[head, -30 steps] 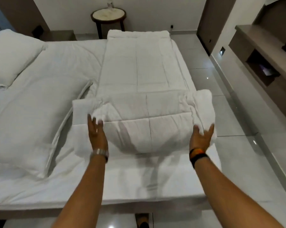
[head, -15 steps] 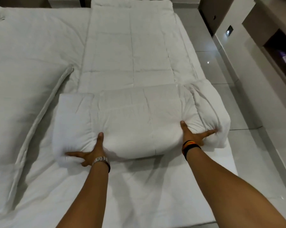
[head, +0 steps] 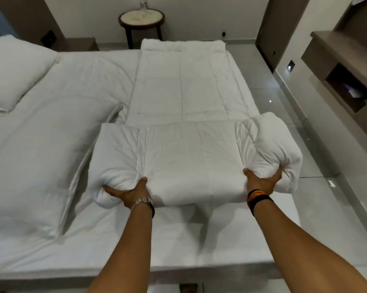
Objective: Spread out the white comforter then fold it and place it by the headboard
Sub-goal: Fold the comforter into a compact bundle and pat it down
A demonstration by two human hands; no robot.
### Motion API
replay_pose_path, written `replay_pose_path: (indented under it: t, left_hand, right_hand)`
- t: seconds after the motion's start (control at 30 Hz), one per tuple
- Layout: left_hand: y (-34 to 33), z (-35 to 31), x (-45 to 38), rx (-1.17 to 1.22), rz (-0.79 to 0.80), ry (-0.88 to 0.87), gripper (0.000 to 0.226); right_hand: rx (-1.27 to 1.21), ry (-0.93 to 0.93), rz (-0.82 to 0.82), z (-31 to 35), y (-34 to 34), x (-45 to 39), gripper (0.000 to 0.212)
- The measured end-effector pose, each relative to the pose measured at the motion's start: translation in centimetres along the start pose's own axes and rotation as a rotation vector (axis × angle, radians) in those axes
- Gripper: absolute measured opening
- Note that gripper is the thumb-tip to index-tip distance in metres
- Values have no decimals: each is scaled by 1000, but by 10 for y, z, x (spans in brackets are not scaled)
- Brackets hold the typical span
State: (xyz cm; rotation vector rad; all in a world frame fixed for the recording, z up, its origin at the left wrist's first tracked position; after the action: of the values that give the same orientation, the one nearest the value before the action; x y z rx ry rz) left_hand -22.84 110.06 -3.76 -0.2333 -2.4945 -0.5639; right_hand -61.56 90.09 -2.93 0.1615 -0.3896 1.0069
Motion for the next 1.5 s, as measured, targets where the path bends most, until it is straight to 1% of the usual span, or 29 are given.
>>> replay_pose_path:
  t: [0.1, 0.2, 0.27, 0.3, 0.33, 0.37, 0.4, 0.43, 0.47, 0.53, 0.6, 0.63, 0.67, 0.7, 0.73, 0.77, 0.83, 0.87, 0.9, 0.97, 1.0, 1.07, 1.13, 1.17, 1.2, 1.27, 1.3, 1.4, 1.5]
  left_hand:
    - [56, 27, 36, -59, -31, -26, 139]
    - [117, 82, 72, -108, -35, 35, 137]
    - [157, 118, 95, -25, -15, 128, 128]
    - [175, 136, 101, 96, 3, 182, 124]
    - [187, 150, 104, 233, 15, 255, 127]
    - [195, 159, 115, 311, 37, 356, 130]
    - [199, 158, 123, 341, 39, 382, 128]
    - [199, 149, 128, 297, 49, 353, 121]
    - [197, 130, 133, 186, 60, 279, 115]
    - [178, 69, 137, -83, 88, 5, 117]
    - [143, -6, 136, -145, 185, -332, 117]
    - [124, -40, 135, -150, 241, -472, 113]
    - [108, -65, 133, -151, 295, -567, 107]
    - [91, -83, 127, -161, 322, -619, 100]
    - [77, -94, 117, -174, 318, -636, 93]
    - [65, -97, 105, -191, 293, -623, 88]
    - [43, -77, 74, -236, 231, -494, 80]
    - [31, -57, 55, -287, 224, -403, 80]
    - [19, -33, 38, -346, 226, -296, 81]
    - [-4, 8, 11, -384, 251, -111, 89]
    - [-13, 20, 2, -339, 272, -58, 96]
    - [-40, 23, -22, -188, 279, -22, 117]
    - [-62, 12, -44, -33, 218, 13, 143]
    - [-69, 5, -51, 26, 172, 38, 153]
    - [-76, 1, -61, 59, 120, 59, 160]
    - [-87, -5, -78, 79, 31, 67, 164]
    - [-92, -8, -85, 83, 9, 55, 163]
    - [-106, -22, -95, 84, -1, 24, 153]
    - [-106, -34, -85, 70, -11, 6, 142]
  right_hand:
    - [23, -23, 0, -2, 61, 44, 119]
    - [92, -89, -35, -19, 139, 97, 118]
    - [140, -137, -50, -28, 189, 131, 119]
    - [163, -162, -60, -32, 211, 149, 119]
    - [186, -187, -79, -35, 227, 162, 119]
    - [202, -212, -98, -34, 239, 174, 119]
    - [201, -228, -110, -29, 244, 183, 120]
    - [180, -232, -112, -20, 241, 187, 119]
    - [145, -217, -104, -7, 231, 186, 119]
    - [67, -152, -45, 28, 194, 172, 117]
    - [-26, -84, 66, 71, 142, 149, 117]
    - [-85, -58, 144, 91, 113, 137, 115]
    - [-126, -31, 224, 109, 88, 127, 109]
    - [-126, 13, 276, 123, 66, 116, 102]
    - [-91, 63, 293, 130, 50, 106, 94]
    - [-55, 100, 283, 129, 39, 97, 85]
    - [-2, 107, 203, 99, 33, 82, 71]
    - [31, 69, 151, 72, 33, 73, 70]
    - [68, 2, 106, 42, 35, 65, 73]
    - [115, -158, 64, -12, 31, 48, 91]
    - [104, -232, 71, -31, 27, 39, 102]
    - [42, -334, 104, -53, -1, 16, 123]
    - [-59, -369, 53, -60, -34, -7, 153]
    - [-112, -366, -15, -60, -48, -15, 166]
    - [-142, -346, -98, -61, -60, -25, 173]
    - [-133, -274, -224, -61, -79, -41, 165]
    - [-123, -243, -251, -62, -86, -48, 159]
    - [-121, -201, -247, -58, -100, -56, 143]
    - [-116, -156, -211, -42, -101, -50, 126]
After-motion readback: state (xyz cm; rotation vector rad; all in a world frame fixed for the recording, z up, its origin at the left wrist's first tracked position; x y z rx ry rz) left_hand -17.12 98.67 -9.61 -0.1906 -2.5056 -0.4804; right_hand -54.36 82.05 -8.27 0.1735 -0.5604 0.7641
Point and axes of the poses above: each hand's wrist, its own x-axis away from the middle knuckle, its own y-axis out of the back of the hand, z = x × y, the point moved 7 cm from there along -x, towards the middle knuckle, and after that the axes turned 13 degrees about -x, right-handed, at the moved point
